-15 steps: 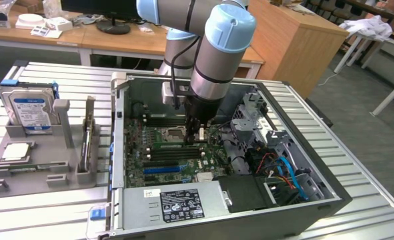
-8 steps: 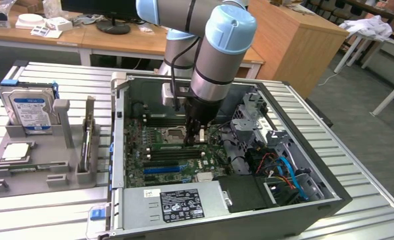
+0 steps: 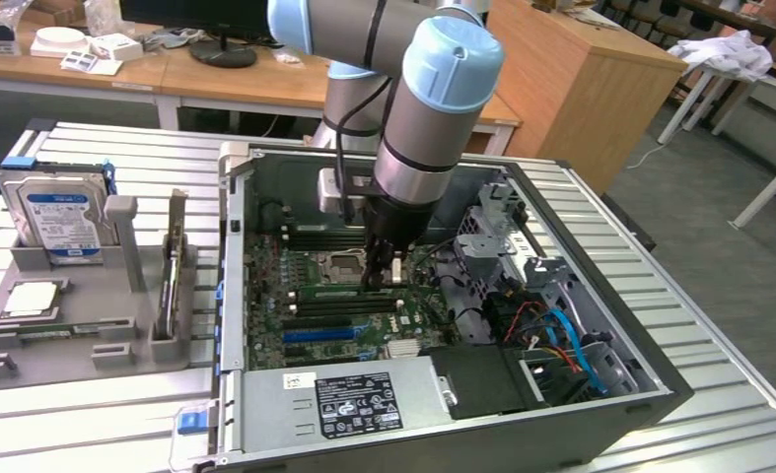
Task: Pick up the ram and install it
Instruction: 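Insert the ram into the slot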
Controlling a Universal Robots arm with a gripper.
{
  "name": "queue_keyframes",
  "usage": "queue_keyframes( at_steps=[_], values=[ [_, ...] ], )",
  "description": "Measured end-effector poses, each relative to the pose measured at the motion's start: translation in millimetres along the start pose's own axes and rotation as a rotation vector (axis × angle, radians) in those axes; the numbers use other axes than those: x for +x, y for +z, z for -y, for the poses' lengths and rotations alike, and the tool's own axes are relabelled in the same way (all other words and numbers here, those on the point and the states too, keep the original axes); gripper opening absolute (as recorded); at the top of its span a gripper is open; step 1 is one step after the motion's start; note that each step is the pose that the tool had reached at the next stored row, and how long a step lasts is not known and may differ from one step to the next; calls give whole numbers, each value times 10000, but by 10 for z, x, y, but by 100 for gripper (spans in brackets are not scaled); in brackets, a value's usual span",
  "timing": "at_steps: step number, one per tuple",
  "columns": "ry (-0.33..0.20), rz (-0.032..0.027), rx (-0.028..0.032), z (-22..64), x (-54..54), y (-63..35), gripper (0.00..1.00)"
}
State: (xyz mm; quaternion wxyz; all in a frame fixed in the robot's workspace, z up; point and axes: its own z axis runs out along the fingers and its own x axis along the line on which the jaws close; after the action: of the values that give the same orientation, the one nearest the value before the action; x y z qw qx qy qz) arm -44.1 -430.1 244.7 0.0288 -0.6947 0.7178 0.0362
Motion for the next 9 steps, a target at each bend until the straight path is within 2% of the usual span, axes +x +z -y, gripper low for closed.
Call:
queue_keyframes(
  at_steps=[9],
  values=[
    [-58, -2, -5, 0, 0, 2, 12]
  ],
)
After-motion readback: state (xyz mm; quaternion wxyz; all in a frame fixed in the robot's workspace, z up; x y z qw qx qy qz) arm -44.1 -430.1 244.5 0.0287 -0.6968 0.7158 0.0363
